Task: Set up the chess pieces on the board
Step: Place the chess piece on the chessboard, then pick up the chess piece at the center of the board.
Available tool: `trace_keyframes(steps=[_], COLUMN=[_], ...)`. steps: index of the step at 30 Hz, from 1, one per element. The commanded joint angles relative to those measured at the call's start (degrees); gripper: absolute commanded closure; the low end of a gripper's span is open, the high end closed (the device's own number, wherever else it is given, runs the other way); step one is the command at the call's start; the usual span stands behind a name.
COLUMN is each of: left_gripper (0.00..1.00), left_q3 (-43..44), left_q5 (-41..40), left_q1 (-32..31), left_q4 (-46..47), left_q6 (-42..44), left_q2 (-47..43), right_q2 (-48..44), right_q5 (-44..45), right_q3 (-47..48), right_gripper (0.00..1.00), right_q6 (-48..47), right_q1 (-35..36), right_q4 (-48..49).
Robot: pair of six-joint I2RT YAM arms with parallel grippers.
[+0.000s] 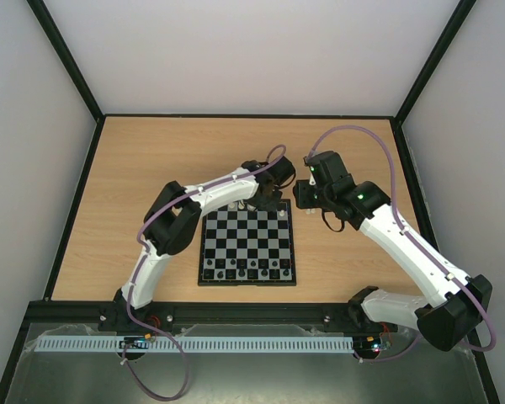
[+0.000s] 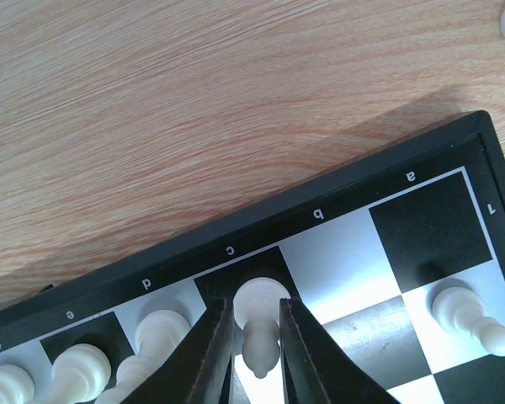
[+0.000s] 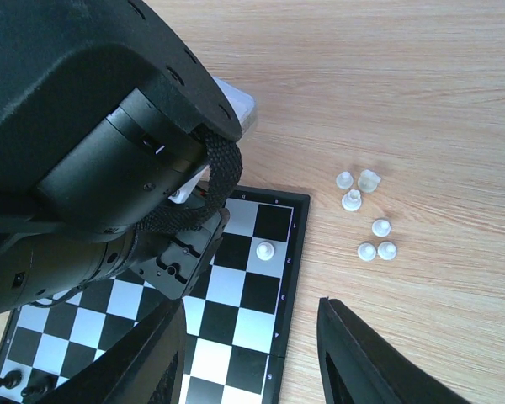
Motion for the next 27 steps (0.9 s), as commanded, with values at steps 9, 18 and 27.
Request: trace_keyframes(steps=[9, 18, 27], left_gripper=[0.68, 0.58, 0.45], left_q3=[0.43, 5.76, -13.75], left_q5=[-0.63, -1.71, -4.66], left_q1=[0.5, 0.63, 6.36], left_q4=[-0.41, -0.47, 8.2], left_q6=[-0.82, -0.11, -2.07], left_q2=[-2.2, -8.16, -25.0], right_q2=[-0.32, -0.32, 3.75], right_q5=[0.32, 3.08, -0.12], right_q3=[-0.92, -1.31, -3.28], right_gripper=[0.56, 0.51, 0.43], right_q6=[-0.36, 0.26, 1.71], right_q1=[0.15, -0.08, -3.75], right_q4=[-1.38, -1.04, 1.67])
